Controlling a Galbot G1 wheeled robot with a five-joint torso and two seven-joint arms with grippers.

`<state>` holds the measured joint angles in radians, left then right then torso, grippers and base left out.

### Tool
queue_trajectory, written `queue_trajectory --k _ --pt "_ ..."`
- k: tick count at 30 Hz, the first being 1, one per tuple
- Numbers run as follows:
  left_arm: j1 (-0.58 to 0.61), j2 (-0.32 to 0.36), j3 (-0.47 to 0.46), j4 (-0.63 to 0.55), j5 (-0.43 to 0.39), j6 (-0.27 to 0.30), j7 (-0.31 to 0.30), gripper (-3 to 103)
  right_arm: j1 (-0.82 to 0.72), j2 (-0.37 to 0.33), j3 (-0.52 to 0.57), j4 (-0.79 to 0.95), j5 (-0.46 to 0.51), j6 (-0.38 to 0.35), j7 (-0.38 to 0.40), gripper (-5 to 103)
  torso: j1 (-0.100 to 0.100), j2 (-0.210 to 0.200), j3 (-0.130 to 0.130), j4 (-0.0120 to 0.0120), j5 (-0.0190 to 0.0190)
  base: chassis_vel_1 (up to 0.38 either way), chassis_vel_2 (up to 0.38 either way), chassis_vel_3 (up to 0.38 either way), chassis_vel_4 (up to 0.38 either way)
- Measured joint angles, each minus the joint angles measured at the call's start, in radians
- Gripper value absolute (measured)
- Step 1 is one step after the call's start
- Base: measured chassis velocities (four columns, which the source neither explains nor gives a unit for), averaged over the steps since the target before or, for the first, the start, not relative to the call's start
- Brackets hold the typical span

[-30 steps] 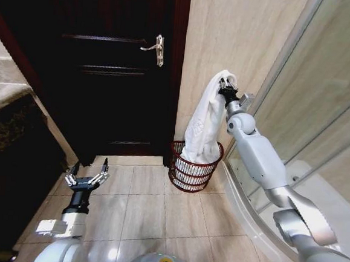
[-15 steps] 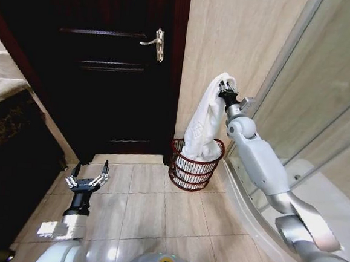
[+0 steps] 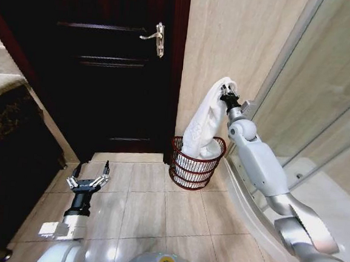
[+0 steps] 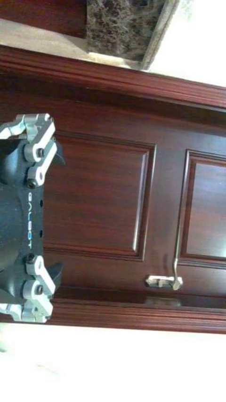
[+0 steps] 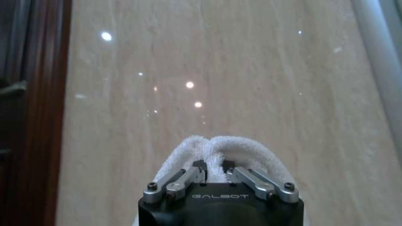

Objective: Discard the used towel into the hamper.

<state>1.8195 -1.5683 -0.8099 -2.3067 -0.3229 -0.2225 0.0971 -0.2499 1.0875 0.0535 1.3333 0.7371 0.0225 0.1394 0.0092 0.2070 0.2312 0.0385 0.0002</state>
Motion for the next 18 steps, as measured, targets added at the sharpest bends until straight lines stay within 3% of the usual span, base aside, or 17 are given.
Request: queue_trajectory --k 18 --pt "0.007 -0.013 0.009 -0.012 0.024 -0.001 0.001 100 -0.059 -0.016 0.029 -0.053 -0.117 0.059 -0.083 13 -0.009 -0.069 -0.057 -0.0002 -0.0001 0.000 0.000 0.000 0.000"
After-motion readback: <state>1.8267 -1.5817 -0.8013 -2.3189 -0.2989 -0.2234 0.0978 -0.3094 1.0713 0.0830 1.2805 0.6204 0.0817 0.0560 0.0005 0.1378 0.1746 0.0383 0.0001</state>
